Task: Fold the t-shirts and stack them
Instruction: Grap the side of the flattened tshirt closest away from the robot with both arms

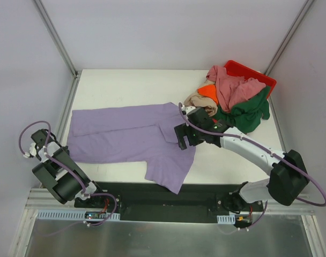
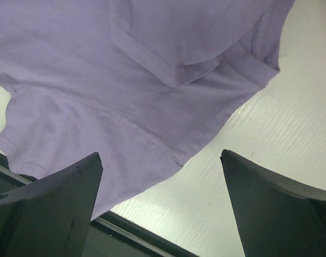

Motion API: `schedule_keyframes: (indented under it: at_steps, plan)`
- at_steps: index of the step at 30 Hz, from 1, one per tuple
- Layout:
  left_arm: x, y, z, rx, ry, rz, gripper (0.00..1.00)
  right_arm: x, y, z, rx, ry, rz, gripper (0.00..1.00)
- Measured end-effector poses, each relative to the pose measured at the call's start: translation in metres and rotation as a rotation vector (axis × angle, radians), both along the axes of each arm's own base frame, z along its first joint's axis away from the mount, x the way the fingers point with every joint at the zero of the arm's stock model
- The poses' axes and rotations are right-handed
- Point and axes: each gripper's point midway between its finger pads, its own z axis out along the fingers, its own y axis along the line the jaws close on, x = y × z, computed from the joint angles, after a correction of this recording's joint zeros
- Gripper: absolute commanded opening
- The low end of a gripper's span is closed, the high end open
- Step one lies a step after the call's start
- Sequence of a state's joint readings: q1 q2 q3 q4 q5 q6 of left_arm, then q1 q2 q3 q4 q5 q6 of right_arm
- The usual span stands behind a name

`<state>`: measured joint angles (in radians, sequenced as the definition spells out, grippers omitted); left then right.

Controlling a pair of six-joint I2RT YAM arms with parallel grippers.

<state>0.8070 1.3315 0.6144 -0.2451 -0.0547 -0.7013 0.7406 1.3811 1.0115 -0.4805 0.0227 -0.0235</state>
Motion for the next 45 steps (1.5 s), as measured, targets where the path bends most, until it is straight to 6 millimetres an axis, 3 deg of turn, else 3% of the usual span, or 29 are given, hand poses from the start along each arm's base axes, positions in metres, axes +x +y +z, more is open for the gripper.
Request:
schedule_keyframes:
  at_steps: [5, 8, 13, 18, 22, 28, 35, 40, 45]
  plan:
    - [0.003, -0.002, 0.000, -0.007, -0.014, -0.011, 0.00, -0.025, 0.019, -0.002, -0.021, -0.001, 0.141, 0.97]
    - [0.004, -0.003, 0.000, -0.013, -0.020, -0.015, 0.00, -0.062, 0.042, -0.009, -0.021, 0.011, 0.323, 0.96]
    - [0.004, -0.003, 0.000, -0.014, -0.023, -0.016, 0.00, -0.124, 0.061, -0.027, -0.060, 0.041, 0.557, 0.88]
    - [0.005, -0.004, 0.000, -0.015, -0.030, -0.019, 0.00, -0.160, 0.072, -0.044, -0.092, 0.066, 0.670, 0.79]
    - [0.006, -0.005, 0.001, -0.019, -0.035, -0.023, 0.00, -0.179, 0.066, -0.060, -0.135, 0.101, 0.709, 0.73]
    - [0.007, -0.006, 0.001, -0.025, -0.042, -0.027, 0.00, -0.189, 0.058, -0.078, -0.209, 0.126, 0.712, 0.72]
    - [0.008, -0.006, 0.001, -0.026, -0.043, -0.028, 0.00, -0.165, 0.053, -0.085, -0.304, 0.019, 0.635, 0.69]
    - [0.009, -0.007, 0.000, -0.031, -0.050, -0.032, 0.00, -0.154, 0.062, -0.087, -0.337, -0.020, 0.619, 0.65]
    - [0.011, -0.007, 0.000, -0.035, -0.056, -0.035, 0.00, -0.160, 0.071, -0.090, -0.328, 0.001, 0.654, 0.65]
